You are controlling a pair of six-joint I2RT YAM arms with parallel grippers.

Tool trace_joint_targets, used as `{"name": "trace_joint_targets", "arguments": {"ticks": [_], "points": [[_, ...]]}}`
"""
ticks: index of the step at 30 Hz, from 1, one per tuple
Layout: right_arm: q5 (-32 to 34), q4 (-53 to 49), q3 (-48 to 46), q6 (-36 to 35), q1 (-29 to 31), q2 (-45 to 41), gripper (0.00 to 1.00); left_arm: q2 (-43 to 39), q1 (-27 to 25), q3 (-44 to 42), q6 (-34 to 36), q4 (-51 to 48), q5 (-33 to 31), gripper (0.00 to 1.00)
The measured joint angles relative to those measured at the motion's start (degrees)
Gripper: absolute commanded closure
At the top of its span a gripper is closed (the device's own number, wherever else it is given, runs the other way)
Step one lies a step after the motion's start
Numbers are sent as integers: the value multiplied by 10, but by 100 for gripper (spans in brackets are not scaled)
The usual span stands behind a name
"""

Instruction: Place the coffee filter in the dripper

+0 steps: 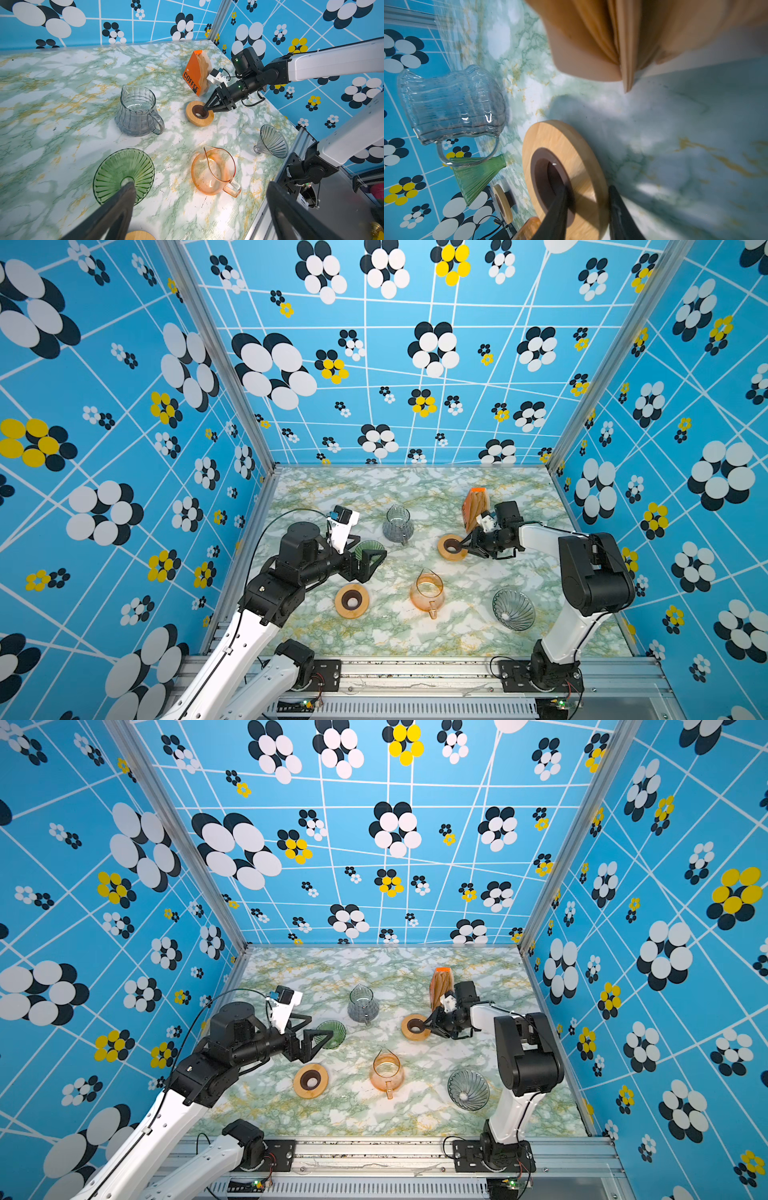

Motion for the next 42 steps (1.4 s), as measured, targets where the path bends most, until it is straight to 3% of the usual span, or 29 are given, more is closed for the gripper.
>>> {"name": "trace_joint_targets", "arguments": {"ticks": [11,27,34,42], "points": [[-5,1,13,0,-2,-5,78,0,0,0,0,-2,-2,1],[47,-17,30,-18,28,-50,83,0,0,0,0,-2,-2,1],[108,-59,55,-38,55,-70,85,0,0,0,0,-2,-6,1],[237,-123,81,-79,100,-104,85,-1,0,0,0,-2,-8,1]]}}
